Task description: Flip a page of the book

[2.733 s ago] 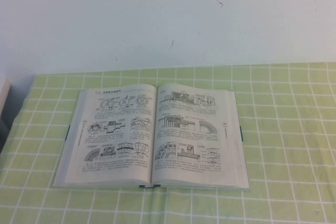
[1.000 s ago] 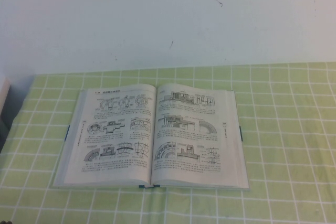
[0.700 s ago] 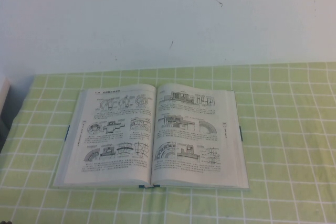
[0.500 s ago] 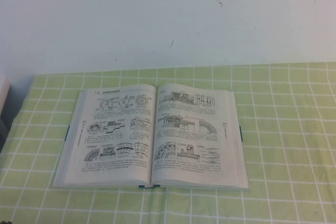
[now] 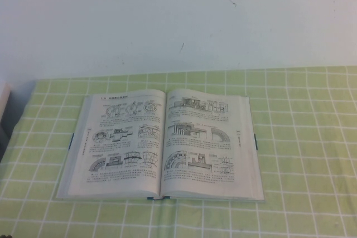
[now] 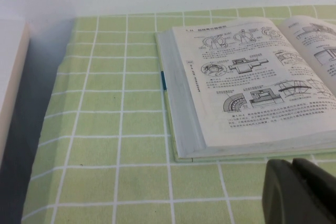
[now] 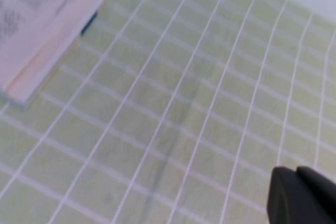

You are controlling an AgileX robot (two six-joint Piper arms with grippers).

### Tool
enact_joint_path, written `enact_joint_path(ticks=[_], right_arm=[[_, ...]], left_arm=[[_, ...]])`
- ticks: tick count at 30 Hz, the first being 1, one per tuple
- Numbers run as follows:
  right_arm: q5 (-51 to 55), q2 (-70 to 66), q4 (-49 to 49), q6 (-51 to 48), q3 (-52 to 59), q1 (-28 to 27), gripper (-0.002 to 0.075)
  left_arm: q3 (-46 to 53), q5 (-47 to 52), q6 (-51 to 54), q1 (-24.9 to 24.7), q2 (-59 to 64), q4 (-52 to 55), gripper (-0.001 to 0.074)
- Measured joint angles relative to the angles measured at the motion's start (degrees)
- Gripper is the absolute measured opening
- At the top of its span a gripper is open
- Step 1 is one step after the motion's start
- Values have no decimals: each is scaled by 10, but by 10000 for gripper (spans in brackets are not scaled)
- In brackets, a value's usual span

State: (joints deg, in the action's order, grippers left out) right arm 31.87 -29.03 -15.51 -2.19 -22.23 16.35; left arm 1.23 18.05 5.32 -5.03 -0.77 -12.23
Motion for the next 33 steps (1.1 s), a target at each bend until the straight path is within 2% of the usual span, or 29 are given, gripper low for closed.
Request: enact_joint_path(ticks=[6, 14, 19, 33], right_arm=[[-156, 143, 26, 0, 114, -94, -2], [-184, 262, 65, -1, 230, -198, -2], [-133, 294, 91, -9, 238, -210, -2], [-124, 297, 94, 25, 237, -211, -2]], left_arm=[[0, 1, 0, 0, 0, 0, -3], [0, 1, 0, 0, 0, 0, -3], [0, 2, 0, 0, 0, 0, -3], [0, 3, 0, 0, 0, 0, -3]])
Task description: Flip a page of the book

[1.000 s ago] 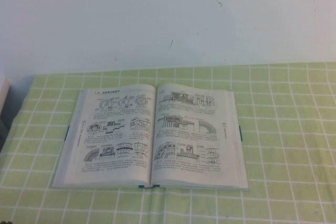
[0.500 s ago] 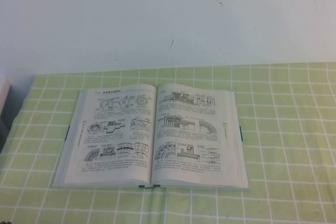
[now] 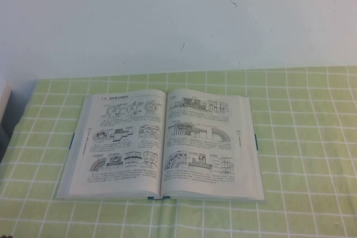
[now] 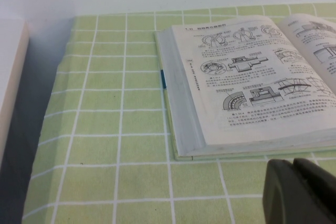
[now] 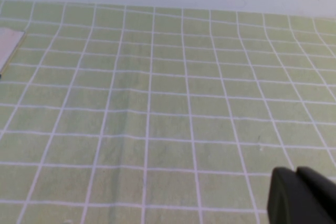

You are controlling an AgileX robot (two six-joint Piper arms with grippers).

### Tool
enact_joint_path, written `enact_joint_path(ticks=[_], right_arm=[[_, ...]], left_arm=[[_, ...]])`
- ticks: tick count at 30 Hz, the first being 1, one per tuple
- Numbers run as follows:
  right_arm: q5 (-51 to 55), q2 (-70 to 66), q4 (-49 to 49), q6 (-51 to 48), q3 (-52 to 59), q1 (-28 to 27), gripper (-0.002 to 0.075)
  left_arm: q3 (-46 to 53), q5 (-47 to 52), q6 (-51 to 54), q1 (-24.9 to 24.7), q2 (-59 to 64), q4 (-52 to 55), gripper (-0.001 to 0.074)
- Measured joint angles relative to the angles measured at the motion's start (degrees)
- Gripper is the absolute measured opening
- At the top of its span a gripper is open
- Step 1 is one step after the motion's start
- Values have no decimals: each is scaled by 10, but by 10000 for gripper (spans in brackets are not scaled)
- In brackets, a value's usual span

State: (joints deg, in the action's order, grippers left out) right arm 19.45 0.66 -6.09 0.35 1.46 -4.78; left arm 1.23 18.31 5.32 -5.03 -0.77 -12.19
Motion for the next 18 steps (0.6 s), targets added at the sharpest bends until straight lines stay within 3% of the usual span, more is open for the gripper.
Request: enact_joint_path(ticks=[18], right_arm=[[4, 0, 0, 6, -1, 8, -2]], left_arm=[[-1, 0, 0, 0, 0, 0, -3]])
